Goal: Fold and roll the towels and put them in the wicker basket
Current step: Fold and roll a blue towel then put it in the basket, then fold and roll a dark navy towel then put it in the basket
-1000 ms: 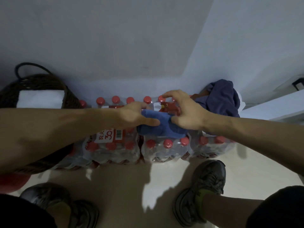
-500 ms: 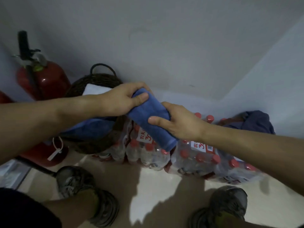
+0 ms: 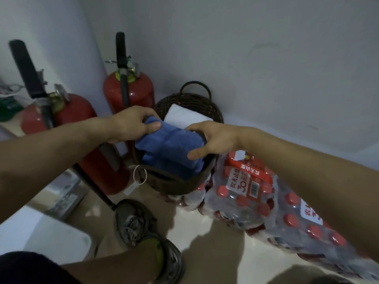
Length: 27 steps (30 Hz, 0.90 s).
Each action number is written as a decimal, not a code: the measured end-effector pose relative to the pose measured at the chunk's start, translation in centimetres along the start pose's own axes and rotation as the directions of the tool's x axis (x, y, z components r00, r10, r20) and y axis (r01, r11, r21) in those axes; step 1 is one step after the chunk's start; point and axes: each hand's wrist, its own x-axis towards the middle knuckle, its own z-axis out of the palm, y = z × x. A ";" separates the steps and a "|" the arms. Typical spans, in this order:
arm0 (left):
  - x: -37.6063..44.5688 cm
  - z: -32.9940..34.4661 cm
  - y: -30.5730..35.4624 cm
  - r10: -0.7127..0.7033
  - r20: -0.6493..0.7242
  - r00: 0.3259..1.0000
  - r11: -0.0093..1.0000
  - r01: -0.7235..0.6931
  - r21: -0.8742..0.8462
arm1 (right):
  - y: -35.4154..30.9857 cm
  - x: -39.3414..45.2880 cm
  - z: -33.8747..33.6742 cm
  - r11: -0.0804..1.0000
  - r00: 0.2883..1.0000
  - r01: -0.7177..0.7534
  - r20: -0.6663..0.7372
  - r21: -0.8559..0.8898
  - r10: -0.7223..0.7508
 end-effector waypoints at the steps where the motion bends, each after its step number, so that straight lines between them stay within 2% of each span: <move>1: 0.2 0.1 -0.3 0.003 -0.002 1.000 0.998 -0.002 0.065 | 0.2 0.3 0.1 0.999 0.998 -0.014 0.058 -0.041 0.017; 3: 0.6 0.5 -0.4 -0.016 0.059 0.998 0.989 0.007 0.145 | 0.3 0.8 0.0 0.997 0.984 -0.045 0.169 -0.066 0.055; 5: 0.8 1.1 -0.4 -0.068 0.157 0.985 0.987 0.043 0.157 | 0.2 1.3 -0.1 0.993 0.961 -0.082 0.257 -0.088 0.102; 8: 0.8 1.4 -0.3 -0.067 0.206 0.976 0.974 0.019 0.228 | -0.6 2.1 0.3 0.982 0.919 -0.126 0.357 -0.142 0.169; 11: 0.9 1.3 0.6 -0.039 0.275 0.961 0.921 -0.073 0.383 | -1.1 2.2 0.6 0.967 0.880 -0.251 0.426 0.040 0.211; 13: 1.0 1.3 1.0 -0.050 0.311 0.949 0.878 -0.107 0.467 | -1.2 2.0 0.4 0.959 0.890 -0.279 0.389 0.052 0.238; 15: 1.0 1.6 1.3 -0.036 0.304 0.952 0.828 -0.142 0.543 | -1.0 2.1 0.4 0.970 0.928 -0.196 0.294 -0.140 0.230; 16: 1.0 1.7 1.5 0.005 0.277 0.961 0.796 -0.171 0.580 | -1.0 2.2 0.6 0.964 0.943 -0.156 0.260 -0.214 0.210; 18: 0.8 1.9 1.8 0.167 0.215 0.962 0.753 -0.265 0.603 | -1.1 2.3 0.9 0.959 0.951 -0.150 0.230 -0.241 0.207; 20: 0.6 1.8 2.0 0.269 0.254 0.929 0.752 -0.367 0.547 | -1.4 2.3 1.0 0.952 0.945 -0.165 0.235 -0.257 0.227; 23: 0.0 1.4 2.0 0.174 0.378 0.909 0.826 -0.344 0.446 | -1.8 2.1 1.1 0.921 0.956 -0.124 0.205 -0.368 0.211; 25: -0.1 0.9 1.6 0.131 0.429 0.894 0.873 -0.309 0.377 | -1.7 2.0 1.4 0.897 0.997 -0.006 0.061 -0.443 0.036; 27: 0.0 0.2 1.1 0.111 0.479 0.871 0.893 -0.299 0.336 | -1.7 1.6 1.8 0.918 0.979 0.148 -0.077 -0.369 -0.189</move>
